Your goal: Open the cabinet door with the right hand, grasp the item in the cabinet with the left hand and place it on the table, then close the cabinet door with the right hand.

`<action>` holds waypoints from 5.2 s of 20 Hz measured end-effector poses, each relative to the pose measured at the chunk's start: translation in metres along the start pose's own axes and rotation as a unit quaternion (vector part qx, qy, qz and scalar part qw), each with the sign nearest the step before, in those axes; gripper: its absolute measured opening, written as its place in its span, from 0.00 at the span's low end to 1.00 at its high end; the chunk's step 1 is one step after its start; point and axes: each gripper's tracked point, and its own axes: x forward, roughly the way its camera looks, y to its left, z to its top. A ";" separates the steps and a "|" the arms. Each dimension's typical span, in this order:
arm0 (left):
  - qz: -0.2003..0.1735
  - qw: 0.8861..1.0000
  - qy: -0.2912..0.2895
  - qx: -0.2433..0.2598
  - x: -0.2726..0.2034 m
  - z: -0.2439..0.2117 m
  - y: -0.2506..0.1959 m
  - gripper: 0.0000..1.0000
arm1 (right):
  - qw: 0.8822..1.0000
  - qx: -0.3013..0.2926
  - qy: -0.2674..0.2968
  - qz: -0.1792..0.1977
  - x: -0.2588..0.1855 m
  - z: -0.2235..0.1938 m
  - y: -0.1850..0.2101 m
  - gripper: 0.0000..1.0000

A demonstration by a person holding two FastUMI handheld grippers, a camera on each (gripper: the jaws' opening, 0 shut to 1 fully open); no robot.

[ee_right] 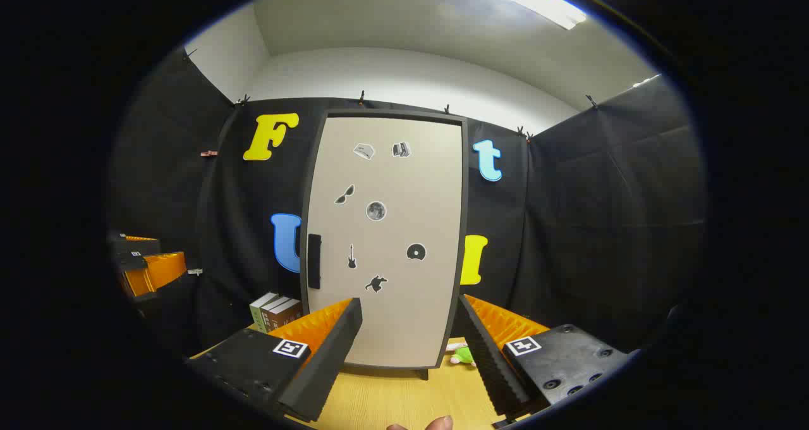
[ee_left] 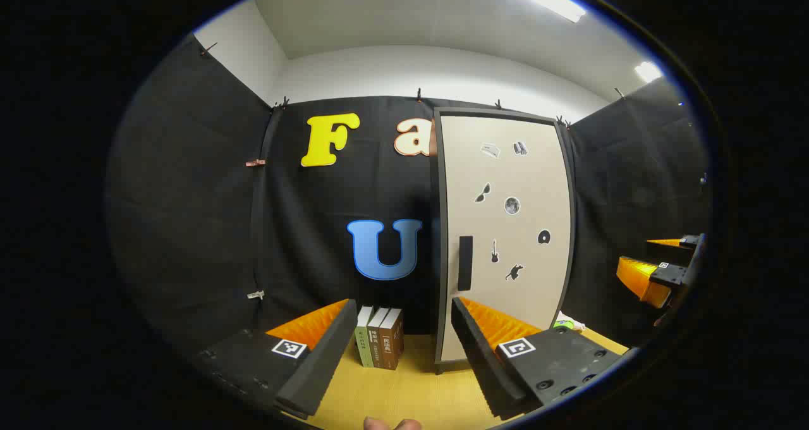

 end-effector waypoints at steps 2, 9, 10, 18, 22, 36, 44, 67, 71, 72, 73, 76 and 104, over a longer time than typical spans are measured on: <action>0.000 1.000 0.000 0.001 0.000 0.000 0.000 0.94 | 1.000 0.001 0.000 -0.001 -0.003 0.001 0.000 0.97; -0.002 1.000 0.001 0.001 -0.002 0.001 0.005 0.94 | 1.000 -0.005 -0.017 -0.005 -0.008 0.011 0.007 0.97; -0.002 1.000 0.000 0.001 -0.004 0.002 0.006 0.94 | 1.000 -0.005 -0.017 -0.004 -0.008 0.012 0.009 0.97; 0.000 1.000 -0.001 0.004 -0.005 0.001 0.013 0.94 | 1.000 0.003 -0.016 -0.012 -0.010 0.012 0.011 0.97; -0.002 1.000 -0.003 0.002 -0.003 0.001 0.017 0.94 | 1.000 0.003 -0.014 -0.001 -0.006 0.011 0.020 0.97; -0.008 1.000 -0.001 0.009 0.019 -0.008 0.039 0.94 | 0.997 0.012 -0.018 0.072 0.103 -0.002 0.126 0.97; -0.010 1.000 0.011 -0.004 0.035 -0.029 0.057 0.95 | 0.994 0.035 0.025 0.102 0.196 -0.045 0.193 0.97; 0.026 0.999 0.028 -0.006 0.033 -0.048 0.105 0.95 | 0.994 0.036 0.061 0.084 0.269 -0.069 0.222 0.20; 0.028 0.999 0.023 -0.003 0.023 -0.042 0.098 0.95 | 0.992 0.041 0.067 0.103 0.242 -0.065 0.221 0.20; 0.027 0.999 0.021 -0.002 0.019 -0.041 0.095 0.95 | 0.991 0.043 0.068 0.109 0.233 -0.062 0.218 0.20; 0.027 0.999 0.019 0.001 0.014 -0.038 0.093 0.95 | 0.990 0.045 0.070 0.116 0.222 -0.063 0.213 0.20; 0.025 1.000 0.008 -0.002 0.002 -0.033 0.078 0.94 | 0.987 0.055 0.077 0.133 0.197 -0.058 0.200 0.20; -0.007 1.000 0.000 0.001 -0.025 -0.025 0.022 0.94 | 0.993 0.043 0.058 0.090 0.027 -0.038 0.005 0.19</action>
